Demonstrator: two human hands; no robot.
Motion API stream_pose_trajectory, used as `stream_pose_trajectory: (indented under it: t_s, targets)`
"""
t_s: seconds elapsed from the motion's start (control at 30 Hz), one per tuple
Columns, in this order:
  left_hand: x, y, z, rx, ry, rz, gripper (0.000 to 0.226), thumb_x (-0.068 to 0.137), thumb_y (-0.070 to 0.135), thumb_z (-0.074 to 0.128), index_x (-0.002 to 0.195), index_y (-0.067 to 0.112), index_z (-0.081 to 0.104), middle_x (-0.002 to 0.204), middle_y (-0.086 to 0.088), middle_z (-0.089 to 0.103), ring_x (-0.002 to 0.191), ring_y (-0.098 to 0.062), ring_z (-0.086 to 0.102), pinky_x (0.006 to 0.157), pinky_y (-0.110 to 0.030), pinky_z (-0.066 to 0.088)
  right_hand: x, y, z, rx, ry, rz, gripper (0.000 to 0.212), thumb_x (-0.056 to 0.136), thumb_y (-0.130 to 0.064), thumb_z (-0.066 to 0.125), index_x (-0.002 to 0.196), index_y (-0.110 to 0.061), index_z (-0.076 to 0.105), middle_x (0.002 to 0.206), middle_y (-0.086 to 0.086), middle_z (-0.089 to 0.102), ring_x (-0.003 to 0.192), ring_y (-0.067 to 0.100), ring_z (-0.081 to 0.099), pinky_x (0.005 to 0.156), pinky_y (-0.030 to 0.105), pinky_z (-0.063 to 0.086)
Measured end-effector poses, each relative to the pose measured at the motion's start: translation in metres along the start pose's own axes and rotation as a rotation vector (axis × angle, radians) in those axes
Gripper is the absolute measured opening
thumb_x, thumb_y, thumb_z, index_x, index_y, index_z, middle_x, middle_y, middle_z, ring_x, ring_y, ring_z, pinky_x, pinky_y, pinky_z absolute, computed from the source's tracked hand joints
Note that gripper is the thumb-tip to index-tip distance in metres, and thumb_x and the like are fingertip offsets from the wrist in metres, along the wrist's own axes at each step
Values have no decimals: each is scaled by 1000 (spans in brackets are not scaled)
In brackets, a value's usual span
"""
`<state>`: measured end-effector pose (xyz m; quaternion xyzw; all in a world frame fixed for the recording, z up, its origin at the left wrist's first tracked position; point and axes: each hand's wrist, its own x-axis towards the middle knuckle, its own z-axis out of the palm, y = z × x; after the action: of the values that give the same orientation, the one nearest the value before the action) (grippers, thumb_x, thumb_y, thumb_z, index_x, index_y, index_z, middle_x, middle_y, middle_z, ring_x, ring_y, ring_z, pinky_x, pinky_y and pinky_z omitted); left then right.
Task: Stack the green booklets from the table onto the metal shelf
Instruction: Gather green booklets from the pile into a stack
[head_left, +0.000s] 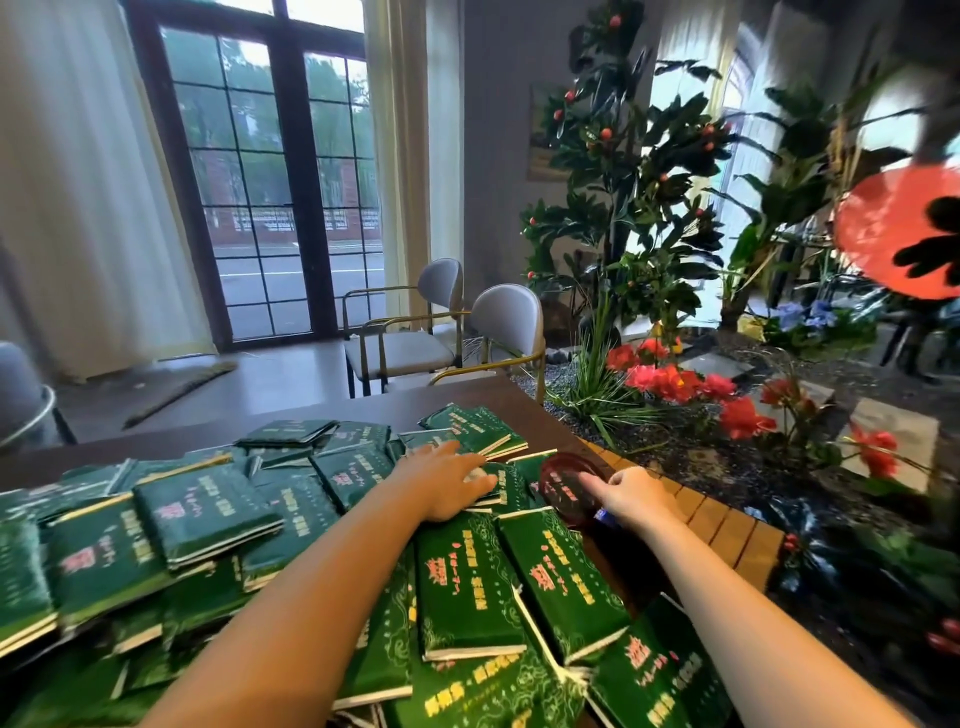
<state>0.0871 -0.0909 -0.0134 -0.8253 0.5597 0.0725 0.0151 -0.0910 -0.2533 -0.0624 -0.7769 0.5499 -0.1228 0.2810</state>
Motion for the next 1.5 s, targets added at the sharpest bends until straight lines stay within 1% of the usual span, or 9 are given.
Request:
stream_pose_trajectory:
  t_s: [0.1,0.4,0.57,0.7,0.83,1.0,1.1,1.3,1.5]
  targets:
    - [0,-4,3,-21,57,68,54,97,54,36,142,25,36,150,-7,35,136,-30,34,113,-49,30,-1,1,1,-70,-8,-9,34,87,-55,53,76,-23,60,90,0,67,92,23,63,84,37,51]
    - [-20,-3,-9,77,288,51,38,100,37,43,127,9,43,130,-10,50,119,-24,46,100,-36,42,-30,4,-18,-93,208,-98,25,92,-41,54,79,-23,63,92,4,65,100,30,60,73,31,43]
    - [-49,11,-26,-278,310,101,48,92,59,38,100,14,51,97,-3,58,84,-19,56,83,-39,51,-64,-4,-48,-122,248,-240,26,92,-38,56,80,-18,67,87,6,67,93,30,62,70,33,41]
    - [-88,44,-41,-515,380,164,48,102,43,20,68,22,47,63,3,51,56,-6,47,66,-23,46,-100,0,-69,-85,219,-365,33,94,-35,56,63,-25,53,70,0,57,81,26,59,66,32,38]
    - [-120,72,-33,-705,403,209,46,101,26,36,58,13,46,53,1,44,44,-8,37,49,-22,34,-147,15,-83,-78,207,-459,41,96,-35,52,56,-26,47,61,-4,53,69,21,55,61,33,36]
    - [-167,116,-3,-1044,142,255,21,97,8,43,79,13,52,48,1,45,30,-5,35,36,-14,27,-203,59,-84,-131,173,-497,41,96,-35,49,57,-25,48,65,-5,56,69,18,55,65,38,40]
    - [-192,142,27,-1207,-73,278,24,99,8,42,78,14,53,41,9,33,32,-4,25,37,-11,20,-233,103,-84,-69,86,-502,38,95,-29,54,63,-9,61,62,3,58,63,16,54,64,36,39]
    - [-209,205,98,-1209,-414,90,43,103,35,31,64,15,38,37,10,22,27,-3,19,35,-5,17,-282,206,-55,-46,-59,-275,39,95,-28,54,57,-18,57,56,-6,54,51,2,47,53,21,32]
    - [-218,260,187,-1143,-647,6,28,97,15,36,69,17,40,55,2,34,44,-10,35,43,-16,26,-310,294,-13,-159,-196,-20,41,97,-31,51,56,-29,47,57,-13,50,57,3,47,59,30,36]
